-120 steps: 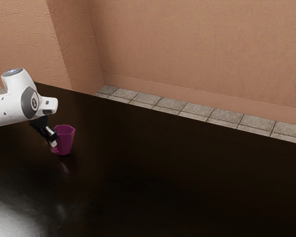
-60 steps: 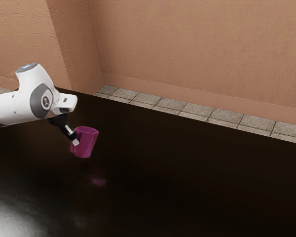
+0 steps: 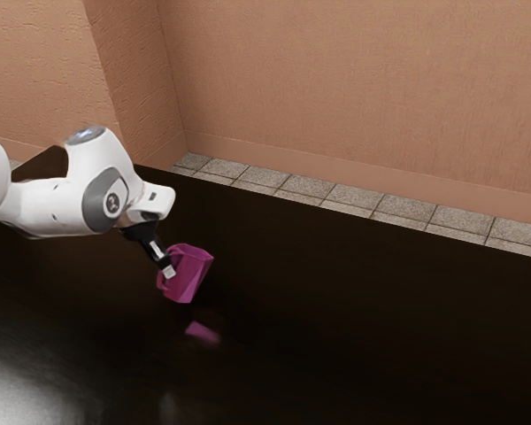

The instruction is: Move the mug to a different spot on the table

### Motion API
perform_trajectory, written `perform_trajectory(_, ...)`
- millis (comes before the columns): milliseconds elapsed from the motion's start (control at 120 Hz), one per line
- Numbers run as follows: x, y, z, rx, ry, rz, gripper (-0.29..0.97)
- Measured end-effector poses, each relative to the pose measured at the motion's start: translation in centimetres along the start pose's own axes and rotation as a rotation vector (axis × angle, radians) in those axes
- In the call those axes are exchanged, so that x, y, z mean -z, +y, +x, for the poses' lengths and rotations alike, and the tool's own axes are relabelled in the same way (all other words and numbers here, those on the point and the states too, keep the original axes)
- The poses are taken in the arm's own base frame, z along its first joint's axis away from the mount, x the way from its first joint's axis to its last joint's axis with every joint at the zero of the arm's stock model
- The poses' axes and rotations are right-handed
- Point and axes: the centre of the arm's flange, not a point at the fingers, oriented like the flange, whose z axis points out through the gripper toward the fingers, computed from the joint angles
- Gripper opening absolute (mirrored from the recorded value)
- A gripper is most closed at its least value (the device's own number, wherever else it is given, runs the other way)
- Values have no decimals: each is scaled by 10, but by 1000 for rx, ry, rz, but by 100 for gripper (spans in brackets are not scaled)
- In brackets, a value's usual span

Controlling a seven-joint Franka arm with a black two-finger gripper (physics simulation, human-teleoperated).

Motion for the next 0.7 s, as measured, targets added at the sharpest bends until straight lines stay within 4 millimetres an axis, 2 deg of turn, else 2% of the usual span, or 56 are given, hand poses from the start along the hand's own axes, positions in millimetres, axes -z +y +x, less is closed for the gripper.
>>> perform_trajectory(317, -4, 10, 10, 11, 12, 19, -7)
perform_trajectory(508, -18, 19, 14, 12, -8, 27, -7)
perform_trajectory(700, -21, 19, 14, 33, -10, 31, -7)
